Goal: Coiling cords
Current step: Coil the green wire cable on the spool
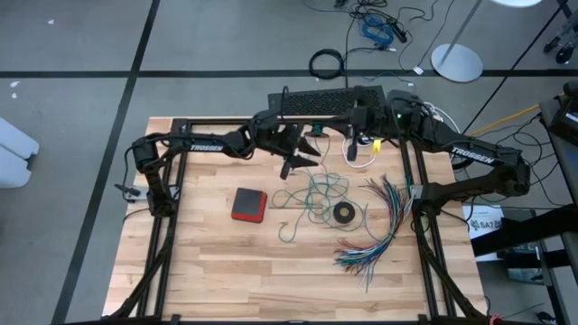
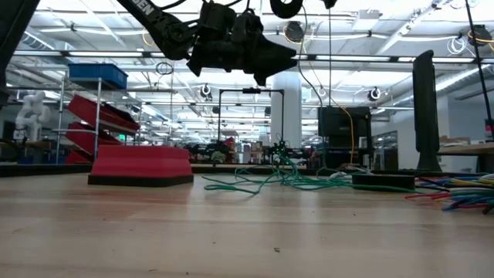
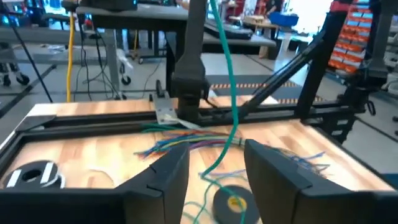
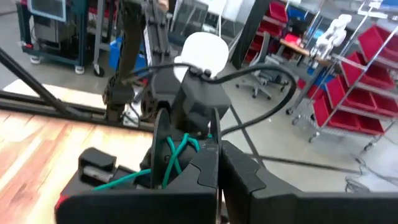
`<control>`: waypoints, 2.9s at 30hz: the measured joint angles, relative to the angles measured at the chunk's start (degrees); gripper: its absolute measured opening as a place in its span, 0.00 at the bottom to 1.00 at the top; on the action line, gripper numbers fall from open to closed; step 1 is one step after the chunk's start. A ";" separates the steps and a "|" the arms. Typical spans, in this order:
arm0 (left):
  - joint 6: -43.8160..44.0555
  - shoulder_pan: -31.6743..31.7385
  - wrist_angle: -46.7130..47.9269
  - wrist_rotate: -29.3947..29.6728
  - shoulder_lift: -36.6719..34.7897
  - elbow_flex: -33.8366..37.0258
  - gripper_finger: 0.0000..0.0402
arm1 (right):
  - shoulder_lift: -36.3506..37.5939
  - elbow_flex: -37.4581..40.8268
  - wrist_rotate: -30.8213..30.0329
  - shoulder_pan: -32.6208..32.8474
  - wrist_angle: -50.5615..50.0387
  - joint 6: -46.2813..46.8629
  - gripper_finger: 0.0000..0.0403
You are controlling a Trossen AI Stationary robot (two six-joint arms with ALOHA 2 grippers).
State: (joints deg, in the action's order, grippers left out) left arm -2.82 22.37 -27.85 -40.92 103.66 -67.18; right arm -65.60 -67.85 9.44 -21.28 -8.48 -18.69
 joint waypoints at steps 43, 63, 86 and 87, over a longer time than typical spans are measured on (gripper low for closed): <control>8.51 -0.68 -7.13 1.74 3.21 0.00 0.37 | 0.00 0.00 2.68 0.02 3.53 -1.51 0.00; 1.91 -1.11 -5.43 6.17 3.15 0.00 0.01 | -0.02 0.00 2.68 0.02 2.90 -0.30 0.00; -4.20 6.79 12.22 10.35 -3.60 0.00 0.00 | -4.88 0.00 2.42 -0.50 -12.34 -3.46 0.00; -4.71 7.07 13.28 10.53 -4.53 0.00 0.00 | -5.65 0.00 2.33 -0.60 -12.58 -3.49 0.00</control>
State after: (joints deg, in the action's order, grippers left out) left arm -7.53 29.44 -14.57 -30.38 99.12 -67.18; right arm -71.26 -67.85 11.77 -21.88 -21.07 -22.18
